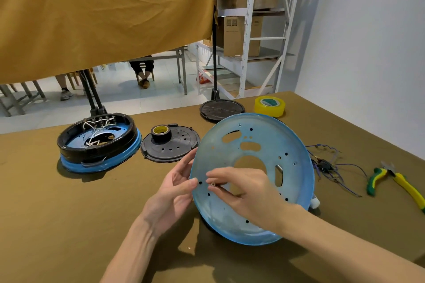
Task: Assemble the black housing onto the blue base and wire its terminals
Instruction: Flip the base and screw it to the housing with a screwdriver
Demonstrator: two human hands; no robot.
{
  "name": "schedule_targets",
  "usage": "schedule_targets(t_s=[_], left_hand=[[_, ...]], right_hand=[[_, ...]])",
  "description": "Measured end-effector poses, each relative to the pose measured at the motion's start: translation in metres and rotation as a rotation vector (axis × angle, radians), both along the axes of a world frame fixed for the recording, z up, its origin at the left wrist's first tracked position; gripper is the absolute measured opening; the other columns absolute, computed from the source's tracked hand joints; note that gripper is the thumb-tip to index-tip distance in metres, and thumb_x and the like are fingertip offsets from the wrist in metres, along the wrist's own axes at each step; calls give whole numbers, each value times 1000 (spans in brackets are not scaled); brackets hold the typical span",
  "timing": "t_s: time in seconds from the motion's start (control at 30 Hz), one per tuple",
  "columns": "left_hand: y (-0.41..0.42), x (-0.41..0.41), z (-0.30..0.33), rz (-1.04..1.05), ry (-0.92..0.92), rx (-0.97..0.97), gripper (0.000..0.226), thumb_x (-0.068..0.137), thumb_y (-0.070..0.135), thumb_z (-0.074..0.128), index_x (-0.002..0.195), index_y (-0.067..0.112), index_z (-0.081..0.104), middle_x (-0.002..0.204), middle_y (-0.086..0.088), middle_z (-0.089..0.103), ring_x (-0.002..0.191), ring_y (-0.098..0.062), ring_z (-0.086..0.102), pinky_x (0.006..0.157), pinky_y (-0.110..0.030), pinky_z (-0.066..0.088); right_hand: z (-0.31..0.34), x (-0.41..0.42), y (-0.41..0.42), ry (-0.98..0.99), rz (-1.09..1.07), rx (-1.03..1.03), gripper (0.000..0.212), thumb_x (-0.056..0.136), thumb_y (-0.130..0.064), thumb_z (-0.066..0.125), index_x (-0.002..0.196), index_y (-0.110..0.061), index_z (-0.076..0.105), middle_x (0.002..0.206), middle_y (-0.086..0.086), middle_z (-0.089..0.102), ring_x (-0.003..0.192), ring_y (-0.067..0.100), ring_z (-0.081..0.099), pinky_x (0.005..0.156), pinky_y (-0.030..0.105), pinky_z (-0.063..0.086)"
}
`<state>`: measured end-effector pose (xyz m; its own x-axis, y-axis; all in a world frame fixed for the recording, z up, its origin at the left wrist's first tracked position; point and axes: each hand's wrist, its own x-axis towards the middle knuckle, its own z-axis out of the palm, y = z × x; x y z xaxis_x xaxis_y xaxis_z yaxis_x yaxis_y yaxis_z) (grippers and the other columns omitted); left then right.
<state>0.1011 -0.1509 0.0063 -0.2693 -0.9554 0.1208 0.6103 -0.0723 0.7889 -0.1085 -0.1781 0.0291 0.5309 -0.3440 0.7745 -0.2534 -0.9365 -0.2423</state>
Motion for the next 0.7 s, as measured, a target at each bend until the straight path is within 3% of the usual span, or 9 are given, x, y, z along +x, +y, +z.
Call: schedule_targets(t_s=[0.13,0.3,0.47,0.6,0.7], left_hand=[[1,-2,-1,-7,37,35,68,75,9,88,137,27,65,149,-14,56,133,-34,58,96,-38,57],[0,-4,-3,-32,89,38,81,72,13,93,144,24,58,151,-17,53,135,-35,56,99,-40,56],[-1,-6,-2,-38,109,34,73,71,13,94,136,24,65,149,-15,56,133,-34,58,97,-39,57],[-2,-6,-2,-37,137,37,72,73,11,92,138,22,64,149,-17,55,132,-34,59,96,-39,57],[-2,-6,-2,-37,135,32,74,74,12,91,140,22,62,149,-17,55,132,-34,59,96,-39,57]], right_hand=[[-1,4,0,-10,32,137,35,94,-20,74,122,-19,53,103,-1,79,98,5,74,85,11,54],[-5,7,-1,-13,34,177,32,93,-18,75,119,-18,55,105,-2,78,105,-5,69,84,4,48],[-6,7,-4,-42,36,178,31,92,-13,78,118,-14,62,106,-3,77,104,-3,70,88,14,55],[-5,9,-7,-44,18,127,18,91,-10,79,108,-9,73,102,-3,76,96,2,71,84,21,59],[-4,11,-7,-41,11,136,19,91,-10,79,109,-8,73,102,-2,77,96,2,72,84,24,60]])
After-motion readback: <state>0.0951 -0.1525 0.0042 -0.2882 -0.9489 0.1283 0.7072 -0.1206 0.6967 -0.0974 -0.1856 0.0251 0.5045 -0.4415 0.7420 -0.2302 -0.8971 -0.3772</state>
